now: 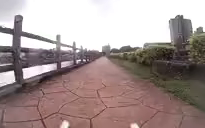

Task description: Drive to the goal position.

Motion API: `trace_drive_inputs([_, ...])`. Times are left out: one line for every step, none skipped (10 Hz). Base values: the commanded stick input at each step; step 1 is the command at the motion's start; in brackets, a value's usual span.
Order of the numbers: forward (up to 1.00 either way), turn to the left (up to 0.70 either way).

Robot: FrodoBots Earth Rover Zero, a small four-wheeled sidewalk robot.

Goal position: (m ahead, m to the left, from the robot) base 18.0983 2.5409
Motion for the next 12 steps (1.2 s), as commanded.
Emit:
trace_drive_inputs([0.7,0.0])
trace_drive_inputs([0.7,0.0])
trace_drive_inputs([0.7,0.0])
trace_drive_inputs([0.7,0.0])
trace_drive_inputs([0.7,0.0])
trace_drive_inputs([0.7,0.0])
trace_drive_inputs([0.7,0.0])
trace_drive_inputs([0.7,0.0])
trace_drive_inputs([0.7,0.0])
trace_drive_inputs([0.7,0.0])
trace_drive_inputs([0.7,0.0])
trace_drive_inputs([0.7,0.0])
